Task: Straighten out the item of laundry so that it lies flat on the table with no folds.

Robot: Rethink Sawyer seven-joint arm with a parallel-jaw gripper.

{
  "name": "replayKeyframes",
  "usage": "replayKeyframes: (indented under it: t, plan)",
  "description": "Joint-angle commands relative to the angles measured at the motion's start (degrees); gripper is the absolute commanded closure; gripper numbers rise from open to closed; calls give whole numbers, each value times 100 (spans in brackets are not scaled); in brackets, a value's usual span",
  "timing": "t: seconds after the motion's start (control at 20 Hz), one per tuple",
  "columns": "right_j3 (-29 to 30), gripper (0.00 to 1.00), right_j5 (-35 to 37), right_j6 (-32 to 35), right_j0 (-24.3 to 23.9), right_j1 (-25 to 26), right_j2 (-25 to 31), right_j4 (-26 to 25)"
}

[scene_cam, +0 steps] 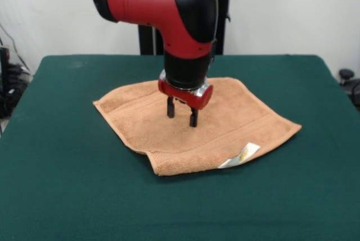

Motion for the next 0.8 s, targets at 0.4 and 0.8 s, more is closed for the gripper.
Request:
replayKeyframes:
  t: [0.4,0.8]
  plan:
    - [-1632,0,-917,136,167,1917,253,-482]
    - [-2524,0,-450,-270,-61,2288,596,-634]
